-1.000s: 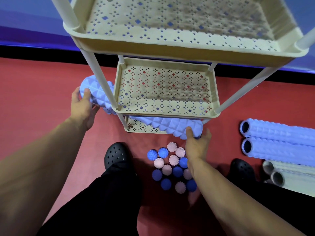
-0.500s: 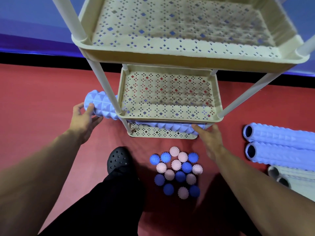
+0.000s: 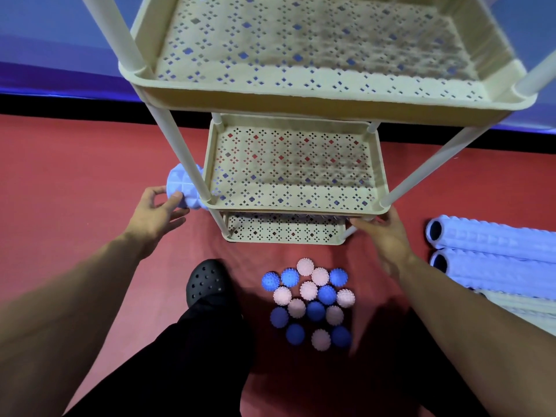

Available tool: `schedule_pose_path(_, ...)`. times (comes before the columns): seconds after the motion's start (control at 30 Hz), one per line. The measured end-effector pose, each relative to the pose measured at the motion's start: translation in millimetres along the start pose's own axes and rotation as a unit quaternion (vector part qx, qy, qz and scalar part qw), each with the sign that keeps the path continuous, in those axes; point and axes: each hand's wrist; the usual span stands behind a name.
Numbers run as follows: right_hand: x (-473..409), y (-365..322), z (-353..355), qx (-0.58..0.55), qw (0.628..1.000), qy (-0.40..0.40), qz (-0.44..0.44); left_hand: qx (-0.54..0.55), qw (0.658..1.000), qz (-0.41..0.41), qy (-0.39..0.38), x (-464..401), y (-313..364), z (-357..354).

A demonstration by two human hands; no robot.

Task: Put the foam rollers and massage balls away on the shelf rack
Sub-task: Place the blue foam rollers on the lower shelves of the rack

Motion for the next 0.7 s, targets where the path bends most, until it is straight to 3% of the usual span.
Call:
schedule_pose_path(0.27, -6, 1, -1, 0.051, 0.998, -0.021, -0.024, -0.095, 0.995, 0.028, -0.013, 5, -9, 4)
schedule_pose_path(0.5, -15, 0, 10, 0.067, 0.998, -0.004, -0.023, -0.112, 0.991, 0.061, -0.047, 5, -8, -1)
schedule_pose_path(0.6, -13, 1, 12, 0.067, 0.997, -0.017, -0.022, -0.125, 0.988, 0.053, -0.073, 7, -7, -3)
schedule_pose_path(0.7, -12, 3, 14, 0.068, 0.997, 0.021, -0.012, -0.147, 0.984, 0.015, -0.101, 5, -1, -8)
Point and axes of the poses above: each hand's wrist, its own x-axis away from the middle knuckle, its own z-axis out of the back of the hand, y = z × x, and after that the axes turned 7 degrees about -y, right-handed
